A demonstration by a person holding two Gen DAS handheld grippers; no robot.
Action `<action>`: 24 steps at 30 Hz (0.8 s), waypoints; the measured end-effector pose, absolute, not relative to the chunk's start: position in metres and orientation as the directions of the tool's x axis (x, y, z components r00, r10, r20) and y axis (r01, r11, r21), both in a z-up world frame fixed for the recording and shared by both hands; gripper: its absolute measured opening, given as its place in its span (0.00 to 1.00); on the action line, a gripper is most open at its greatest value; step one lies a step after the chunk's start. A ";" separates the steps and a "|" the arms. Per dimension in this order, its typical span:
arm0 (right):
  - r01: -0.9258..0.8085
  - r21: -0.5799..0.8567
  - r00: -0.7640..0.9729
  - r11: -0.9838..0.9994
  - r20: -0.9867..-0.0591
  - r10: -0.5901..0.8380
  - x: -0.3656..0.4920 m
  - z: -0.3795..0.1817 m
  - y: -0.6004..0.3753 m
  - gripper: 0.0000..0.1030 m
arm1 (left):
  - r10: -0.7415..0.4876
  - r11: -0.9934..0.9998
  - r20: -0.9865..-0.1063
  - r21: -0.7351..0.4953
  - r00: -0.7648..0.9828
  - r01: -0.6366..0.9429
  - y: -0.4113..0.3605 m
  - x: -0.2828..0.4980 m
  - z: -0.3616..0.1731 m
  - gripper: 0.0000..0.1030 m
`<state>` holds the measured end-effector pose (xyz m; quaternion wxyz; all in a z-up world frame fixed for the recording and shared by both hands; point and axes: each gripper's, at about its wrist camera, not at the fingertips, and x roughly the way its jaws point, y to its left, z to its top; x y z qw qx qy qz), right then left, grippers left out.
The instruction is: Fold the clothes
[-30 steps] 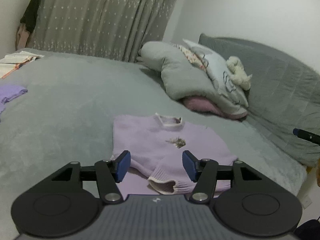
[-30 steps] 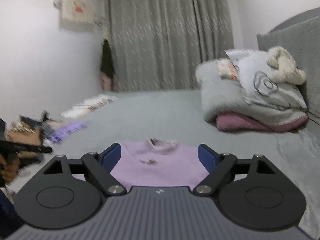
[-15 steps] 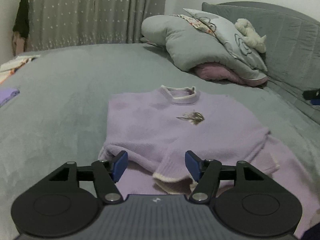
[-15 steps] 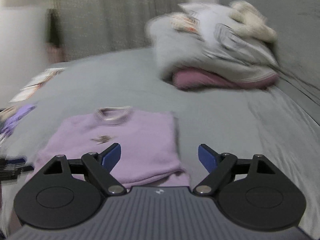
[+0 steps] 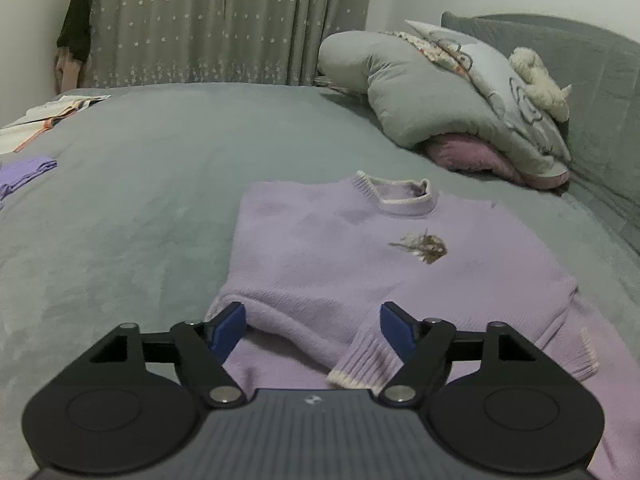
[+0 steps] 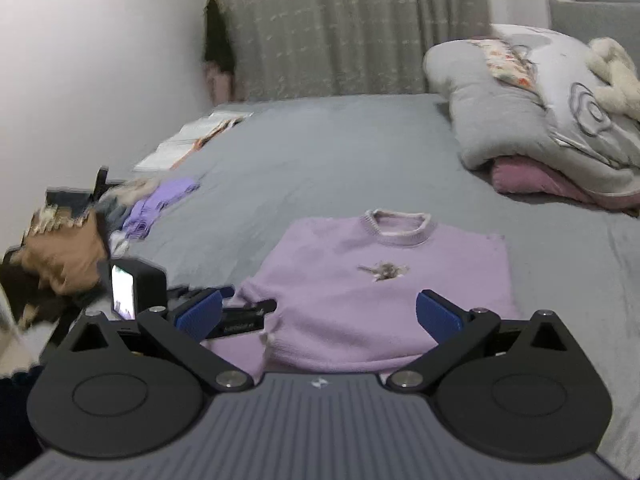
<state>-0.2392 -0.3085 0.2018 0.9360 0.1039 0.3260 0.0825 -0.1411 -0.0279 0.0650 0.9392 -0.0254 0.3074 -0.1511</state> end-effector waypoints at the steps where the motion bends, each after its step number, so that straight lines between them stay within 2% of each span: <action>1: -0.099 0.262 0.772 0.960 -0.589 0.240 -0.240 0.202 -0.308 1.00 | -0.303 0.952 -0.567 -0.144 0.766 0.271 -0.028 -0.141 0.066 0.77; 12: -0.234 0.402 0.734 0.885 -0.524 0.432 -0.245 0.208 -0.303 1.00 | -0.322 0.946 -0.577 -0.184 0.751 0.265 -0.019 -0.130 0.070 0.78; 14: -0.232 0.427 0.768 0.874 -0.471 0.434 -0.233 0.213 -0.331 1.00 | -0.324 0.946 -0.566 -0.178 0.758 0.271 -0.019 -0.121 0.076 0.78; 15: -0.180 0.395 0.820 0.901 -0.446 0.359 -0.217 0.202 -0.361 1.00 | -0.329 0.944 -0.558 -0.182 0.762 0.275 -0.018 -0.114 0.079 0.78; 18: 0.040 0.241 0.857 0.970 -0.507 0.091 -0.175 0.168 -0.423 1.00 | -0.356 0.934 -0.539 -0.209 0.764 0.289 -0.007 -0.086 0.090 0.78; 22: 0.073 0.400 0.863 0.914 -0.485 0.143 -0.137 0.115 -0.496 1.00 | -0.381 0.925 -0.546 -0.216 0.747 0.314 0.011 -0.041 0.086 0.79; 23: 0.072 0.407 0.859 0.910 -0.489 0.151 -0.130 0.108 -0.498 0.98 | -0.382 0.924 -0.551 -0.214 0.742 0.317 0.016 -0.029 0.083 0.79; 24: 0.069 0.413 0.855 0.908 -0.494 0.159 -0.122 0.101 -0.499 0.91 | -0.389 0.921 -0.557 -0.220 0.734 0.321 0.020 -0.019 0.080 0.79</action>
